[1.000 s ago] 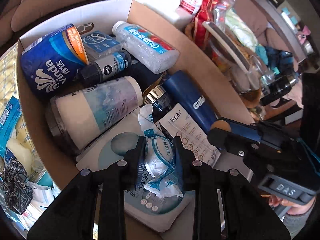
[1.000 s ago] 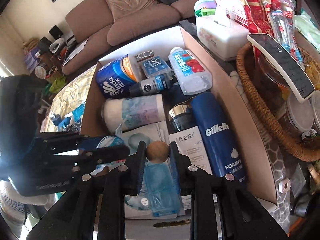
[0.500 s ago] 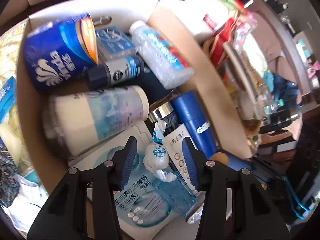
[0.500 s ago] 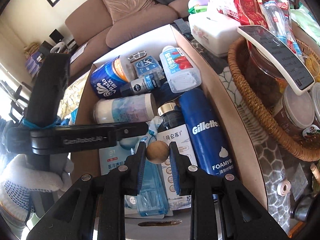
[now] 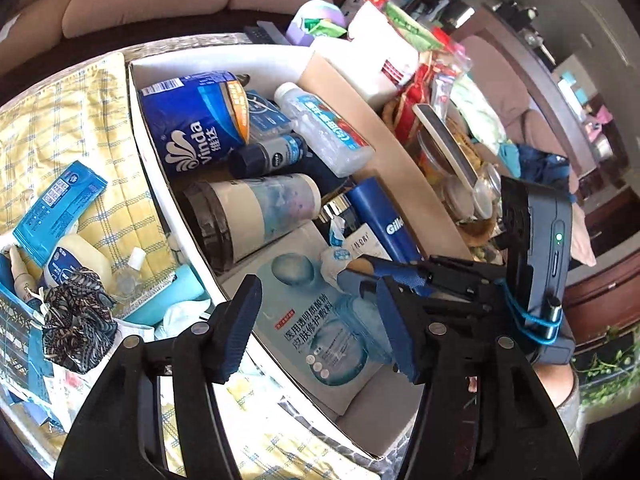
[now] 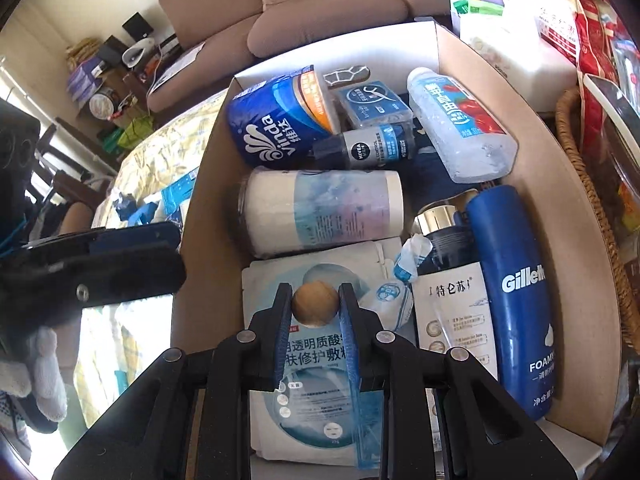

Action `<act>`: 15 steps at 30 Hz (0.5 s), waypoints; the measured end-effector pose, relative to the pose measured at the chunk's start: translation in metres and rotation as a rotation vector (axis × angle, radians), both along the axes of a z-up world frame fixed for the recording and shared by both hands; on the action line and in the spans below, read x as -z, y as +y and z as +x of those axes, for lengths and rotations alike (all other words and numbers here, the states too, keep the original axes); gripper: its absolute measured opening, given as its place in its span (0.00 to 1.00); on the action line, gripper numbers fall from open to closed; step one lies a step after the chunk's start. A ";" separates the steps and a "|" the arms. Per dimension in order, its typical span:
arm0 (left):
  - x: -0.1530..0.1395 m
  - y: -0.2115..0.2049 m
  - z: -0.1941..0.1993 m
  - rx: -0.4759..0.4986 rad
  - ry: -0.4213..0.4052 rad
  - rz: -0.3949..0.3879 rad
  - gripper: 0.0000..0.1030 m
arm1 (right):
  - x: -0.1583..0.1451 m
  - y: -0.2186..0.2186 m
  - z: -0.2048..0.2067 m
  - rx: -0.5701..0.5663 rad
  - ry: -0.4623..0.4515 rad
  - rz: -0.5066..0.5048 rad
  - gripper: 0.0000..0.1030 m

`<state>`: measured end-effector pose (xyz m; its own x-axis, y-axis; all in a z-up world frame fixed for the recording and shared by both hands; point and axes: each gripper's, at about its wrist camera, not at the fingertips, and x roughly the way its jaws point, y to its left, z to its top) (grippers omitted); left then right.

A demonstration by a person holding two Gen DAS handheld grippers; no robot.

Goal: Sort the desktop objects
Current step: 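Open both grippers to drop the packet and ball into the box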

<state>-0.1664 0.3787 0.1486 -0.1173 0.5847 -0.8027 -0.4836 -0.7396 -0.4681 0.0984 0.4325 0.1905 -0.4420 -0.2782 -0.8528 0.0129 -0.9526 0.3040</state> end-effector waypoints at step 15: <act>0.011 0.018 0.023 0.048 -0.012 0.002 0.61 | 0.007 0.019 0.023 0.027 -0.044 0.038 0.22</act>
<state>-0.1430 0.3964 0.1374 -0.0791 0.5912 -0.8027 -0.5130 -0.7145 -0.4757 0.1210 0.4515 0.1832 -0.4104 -0.2342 -0.8813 -0.0254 -0.9632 0.2678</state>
